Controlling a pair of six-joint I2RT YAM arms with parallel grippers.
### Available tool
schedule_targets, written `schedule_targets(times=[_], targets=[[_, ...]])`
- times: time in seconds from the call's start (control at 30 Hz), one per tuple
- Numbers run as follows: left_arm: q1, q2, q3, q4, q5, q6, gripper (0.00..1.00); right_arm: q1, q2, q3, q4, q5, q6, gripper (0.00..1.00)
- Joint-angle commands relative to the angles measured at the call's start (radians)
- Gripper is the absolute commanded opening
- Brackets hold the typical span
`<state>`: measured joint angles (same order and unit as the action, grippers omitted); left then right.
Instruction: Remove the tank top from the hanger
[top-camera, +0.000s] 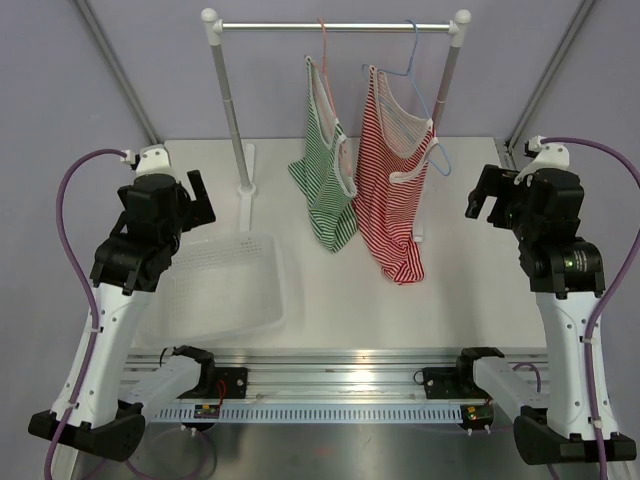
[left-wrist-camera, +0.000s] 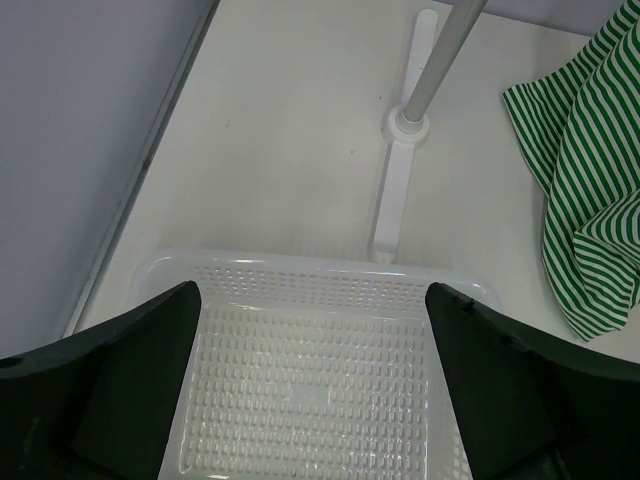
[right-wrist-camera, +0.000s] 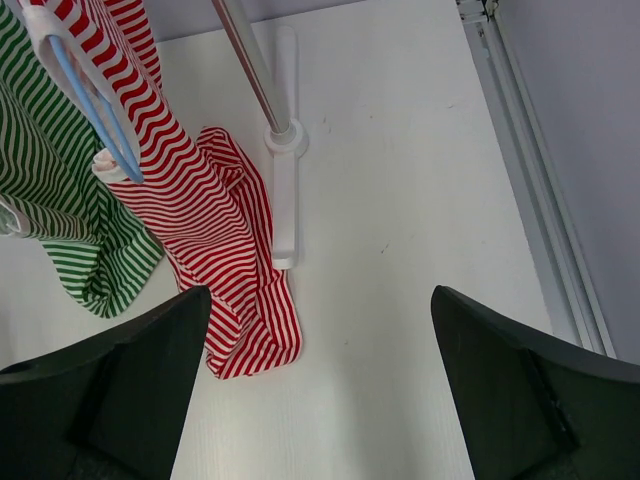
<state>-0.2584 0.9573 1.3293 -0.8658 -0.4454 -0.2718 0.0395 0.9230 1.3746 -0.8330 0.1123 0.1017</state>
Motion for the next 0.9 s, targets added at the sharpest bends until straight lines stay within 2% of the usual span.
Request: schedule_targets(times=[0.0, 0.27, 0.4, 0.53, 0.7, 0.87], targets=[[-0.005, 0.004, 0.053, 0.047, -0.018, 0.003, 0.99, 0.005, 0.03, 0.041, 0.049, -0.003, 0.007, 0.99], [-0.005, 0.032, 0.088, 0.039, -0.03, 0.017, 0.99, 0.003, 0.046, 0.095, 0.126, -0.011, -0.004, 1.0], [-0.007, 0.044, 0.111, 0.027, -0.021, 0.017, 0.99, 0.003, 0.135, 0.2, 0.135, -0.045, -0.007, 0.99], [-0.007, 0.046, 0.116, 0.022, 0.022, 0.009, 0.99, 0.003, 0.273, 0.383, 0.104, -0.137, -0.03, 0.99], [-0.007, 0.034, 0.096, 0.033, 0.126, -0.001, 0.99, 0.005, 0.497, 0.625, 0.014, -0.221, -0.062, 0.93], [-0.007, 0.015, 0.059, 0.048, 0.265, -0.03, 0.99, 0.003, 0.673, 0.78, 0.017, -0.391, -0.071, 0.78]])
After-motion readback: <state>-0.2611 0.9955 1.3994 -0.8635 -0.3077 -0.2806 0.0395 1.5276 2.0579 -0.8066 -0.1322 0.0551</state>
